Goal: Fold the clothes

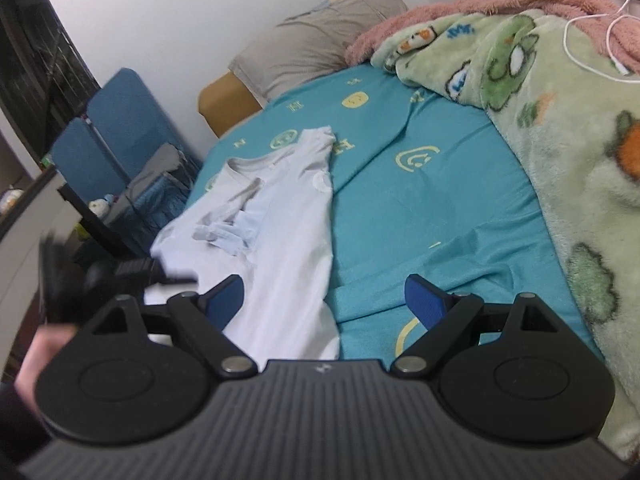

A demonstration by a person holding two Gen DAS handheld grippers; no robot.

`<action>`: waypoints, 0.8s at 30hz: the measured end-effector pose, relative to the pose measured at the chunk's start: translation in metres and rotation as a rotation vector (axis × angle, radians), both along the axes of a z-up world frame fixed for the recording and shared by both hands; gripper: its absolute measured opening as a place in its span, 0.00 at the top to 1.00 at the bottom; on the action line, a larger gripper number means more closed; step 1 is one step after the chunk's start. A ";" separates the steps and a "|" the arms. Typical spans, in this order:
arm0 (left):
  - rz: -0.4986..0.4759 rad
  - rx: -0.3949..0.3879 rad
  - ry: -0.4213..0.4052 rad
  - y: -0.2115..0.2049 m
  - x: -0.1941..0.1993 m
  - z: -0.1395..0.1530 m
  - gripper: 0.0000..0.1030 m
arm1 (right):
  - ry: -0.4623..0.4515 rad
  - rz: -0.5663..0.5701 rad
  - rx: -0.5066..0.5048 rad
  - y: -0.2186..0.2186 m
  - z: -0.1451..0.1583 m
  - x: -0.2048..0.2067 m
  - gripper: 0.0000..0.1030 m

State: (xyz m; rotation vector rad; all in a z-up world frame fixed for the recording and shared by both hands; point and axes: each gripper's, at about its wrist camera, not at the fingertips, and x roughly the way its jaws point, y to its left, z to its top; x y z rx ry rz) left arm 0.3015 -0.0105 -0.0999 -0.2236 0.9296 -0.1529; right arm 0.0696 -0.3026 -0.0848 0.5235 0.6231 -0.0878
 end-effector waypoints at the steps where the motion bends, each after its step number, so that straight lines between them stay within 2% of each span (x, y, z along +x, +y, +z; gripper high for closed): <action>1: -0.013 0.052 -0.047 -0.009 0.019 0.000 0.25 | 0.000 0.000 -0.012 0.001 -0.003 0.005 0.14; 5: -0.116 0.243 -0.186 -0.054 0.075 -0.003 0.25 | -0.007 0.006 -0.084 0.003 -0.014 0.027 0.14; 8: -0.211 0.342 -0.201 -0.088 0.099 -0.021 0.25 | 0.011 0.029 -0.092 0.002 -0.027 0.041 0.14; 12: -0.332 0.468 -0.221 -0.130 0.129 -0.046 0.29 | 0.057 0.039 -0.043 -0.005 -0.047 0.057 0.14; 13: -0.343 0.485 -0.225 -0.134 0.131 -0.053 0.33 | 0.065 0.036 -0.031 -0.006 -0.050 0.059 0.14; 14: -0.347 0.488 -0.227 -0.135 0.133 -0.059 0.44 | 0.070 0.034 -0.023 -0.008 -0.052 0.060 0.14; 15: -0.333 0.458 -0.223 -0.132 0.137 -0.061 0.52 | 0.072 0.031 -0.017 -0.009 -0.054 0.060 0.14; 16: -0.321 0.419 -0.217 -0.127 0.139 -0.063 0.74 | 0.073 0.027 -0.010 -0.009 -0.055 0.060 0.14; 17: -0.309 0.362 -0.213 -0.119 0.139 -0.061 0.92 | 0.073 0.025 -0.001 -0.010 -0.056 0.059 0.14; 21: -0.244 0.177 -0.253 -0.090 0.143 -0.047 0.94 | 0.073 0.029 0.012 -0.008 -0.057 0.057 0.14; 23: -0.167 0.104 -0.253 -0.074 0.151 -0.040 0.95 | 0.073 0.029 0.010 -0.009 -0.057 0.057 0.14; 24: -0.123 0.092 -0.247 -0.067 0.155 -0.039 0.94 | 0.073 0.028 0.008 -0.009 -0.057 0.057 0.14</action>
